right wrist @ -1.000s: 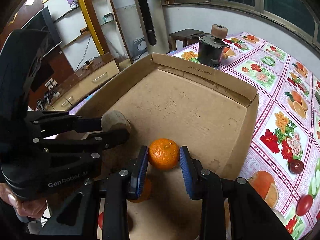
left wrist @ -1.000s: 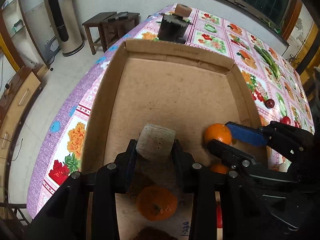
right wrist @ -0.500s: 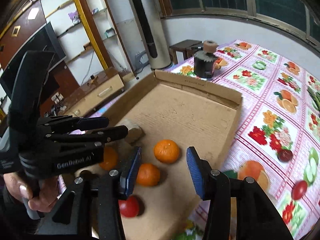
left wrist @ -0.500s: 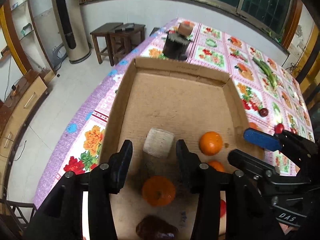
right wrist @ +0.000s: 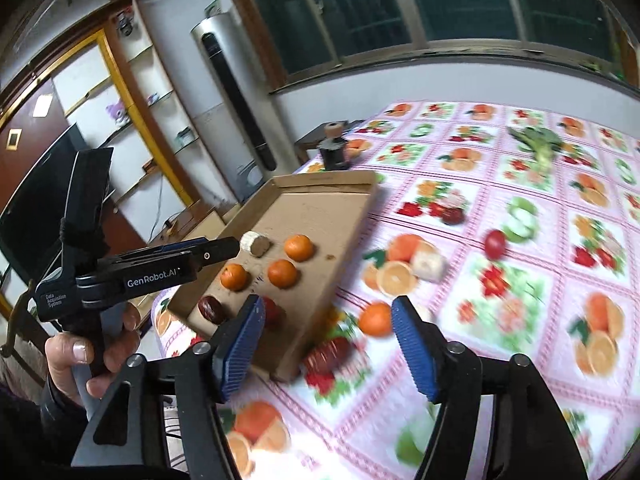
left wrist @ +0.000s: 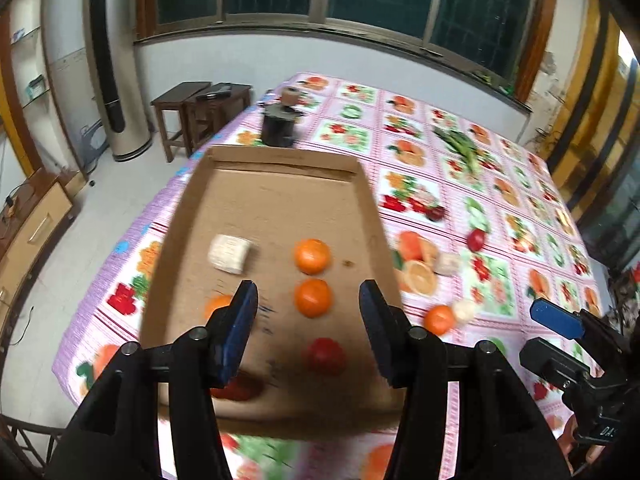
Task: Organize fruits
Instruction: 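Move both tools back toward the remaining fruits on the table, then swing both tools around the table to face the box and loose fruits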
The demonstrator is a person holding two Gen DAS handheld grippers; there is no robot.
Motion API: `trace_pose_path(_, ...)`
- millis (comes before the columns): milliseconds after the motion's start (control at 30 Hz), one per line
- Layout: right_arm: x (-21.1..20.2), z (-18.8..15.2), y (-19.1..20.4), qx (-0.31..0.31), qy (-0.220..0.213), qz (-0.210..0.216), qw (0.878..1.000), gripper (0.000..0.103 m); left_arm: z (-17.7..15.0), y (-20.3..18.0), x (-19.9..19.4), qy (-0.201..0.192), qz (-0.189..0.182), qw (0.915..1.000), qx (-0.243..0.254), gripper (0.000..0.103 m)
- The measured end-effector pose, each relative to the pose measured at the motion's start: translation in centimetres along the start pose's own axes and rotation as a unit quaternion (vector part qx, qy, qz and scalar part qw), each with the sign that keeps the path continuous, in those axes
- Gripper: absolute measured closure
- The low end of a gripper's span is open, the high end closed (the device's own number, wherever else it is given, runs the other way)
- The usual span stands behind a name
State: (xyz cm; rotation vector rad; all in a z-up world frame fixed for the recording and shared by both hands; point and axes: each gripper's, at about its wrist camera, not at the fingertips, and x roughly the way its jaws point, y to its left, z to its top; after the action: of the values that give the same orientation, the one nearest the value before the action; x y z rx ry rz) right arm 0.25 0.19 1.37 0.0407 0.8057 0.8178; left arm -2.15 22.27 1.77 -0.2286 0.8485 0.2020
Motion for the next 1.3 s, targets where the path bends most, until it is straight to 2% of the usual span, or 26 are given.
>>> trace_pose_path(100, -2.2, -1.2, -0.8, 0.013, -0.011, -0.013, 1.0, 0.031, -0.8, -1.8, -0.9, 0.004, -0.017, 0.9998, 0.011, 0.051)
trace_pose_path(167, -3.5, -1.9, -1.5, 0.022, -0.016, -0.018, 0.999, 0.031, -1.3, -2.9, -1.4, 0.004, -0.027, 0.9995, 0.018, 0.046)
trace_pose_path(367, -5.3, -2.7, -4.4, 0.052, -0.03, -0.02, 0.998, 0.03, -1.7, -6.5, -1.1, 0.01, -0.039, 0.9984, 0.04, 0.045)
trace_pose_path(667, -4.8, -1.3, -10.7, 0.082, -0.033, -0.006, 0.996, 0.03, 0.0, -12.0, 4.5, 0.048, -0.05, 0.9962, 0.053, 0.045)
trace_pose_path(867, -2.1, 0.3, -14.6, 0.104, -0.006, 0.01, 0.995, 0.03, 1.5, -14.0, 8.2, 0.08, -0.038, 0.9944, 0.058, 0.045)
trace_pose_path(967, -0.7, 1.4, -15.5, 0.114, 0.027, 0.007, 0.993, 0.03, 2.7, -14.4, 9.7, 0.117, -0.035, 0.9917, 0.041, 0.045)
trace_pose_path(1167, -1.2, 4.2, -15.1, 0.135, 0.073, 0.003, 0.988, 0.03, 5.5, -15.3, 9.0, 0.156, -0.024, 0.987, 0.031, 0.045)
trace_pose_path(1300, -2.5, 6.7, -14.9, 0.156, 0.094, -0.016, 0.983, 0.03, 7.3, -15.4, 7.9, 0.186, -0.027, 0.9819, 0.026, 0.045)
